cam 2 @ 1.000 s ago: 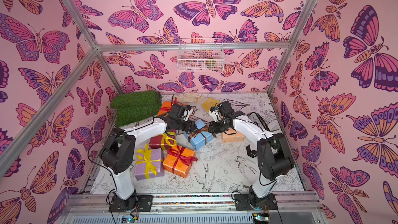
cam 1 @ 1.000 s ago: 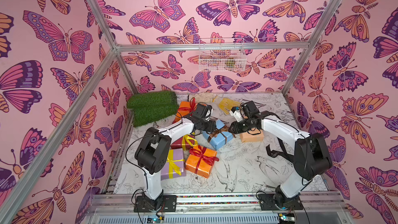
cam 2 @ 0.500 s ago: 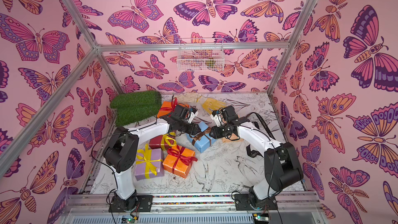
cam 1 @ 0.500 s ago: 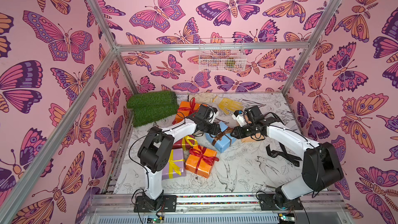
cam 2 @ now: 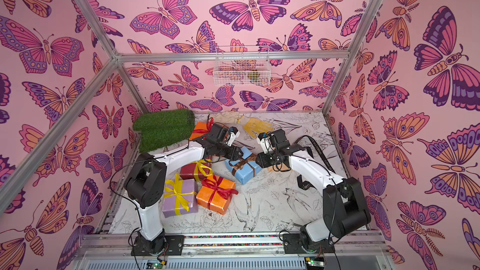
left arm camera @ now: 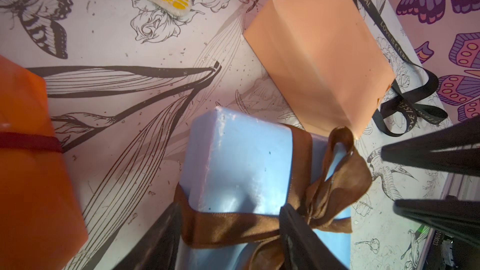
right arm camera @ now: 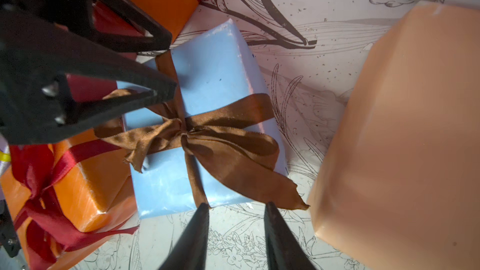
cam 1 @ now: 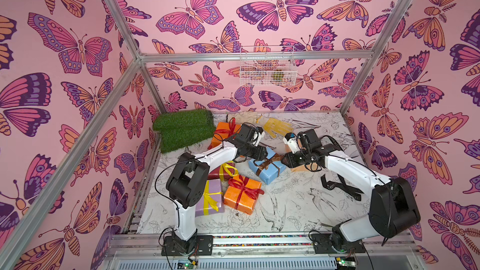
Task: Untie the ribbon bows on the gift boxes
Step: Untie the ribbon from the gift box.
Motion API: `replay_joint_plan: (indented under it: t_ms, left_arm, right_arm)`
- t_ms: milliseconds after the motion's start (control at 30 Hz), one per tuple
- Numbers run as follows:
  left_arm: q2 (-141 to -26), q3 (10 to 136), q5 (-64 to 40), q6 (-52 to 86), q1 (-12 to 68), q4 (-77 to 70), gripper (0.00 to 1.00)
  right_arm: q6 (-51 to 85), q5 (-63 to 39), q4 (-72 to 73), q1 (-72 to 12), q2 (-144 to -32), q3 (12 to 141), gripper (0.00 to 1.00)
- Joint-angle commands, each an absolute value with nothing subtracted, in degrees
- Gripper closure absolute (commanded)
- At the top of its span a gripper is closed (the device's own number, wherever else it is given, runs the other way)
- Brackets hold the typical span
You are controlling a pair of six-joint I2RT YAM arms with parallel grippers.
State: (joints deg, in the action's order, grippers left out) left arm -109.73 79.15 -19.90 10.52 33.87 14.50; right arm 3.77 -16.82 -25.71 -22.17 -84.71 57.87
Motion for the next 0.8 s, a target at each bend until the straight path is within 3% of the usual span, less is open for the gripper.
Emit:
replay_joint_plan:
  t_ms: [0,433,767]
  left_arm:
    - [-111.1,80.9,-19.3,9.8,33.6,13.4,0.37]
    - [-118.0,84.5,-21.1,9.7,33.6,11.5,0.38]
    - [-118.0,83.5,-21.0,9.8,33.6,10.3,0.38]
  right_arm:
    - [0.8,-13.4,-24.1,-22.2,-83.2,57.0,0.62]
    - [-1.9,-15.5,-20.0,-22.1,-89.5,58.6,0.62]
    - [-1.2,-14.5,-21.7,-22.1,-91.9,60.3,0.84]
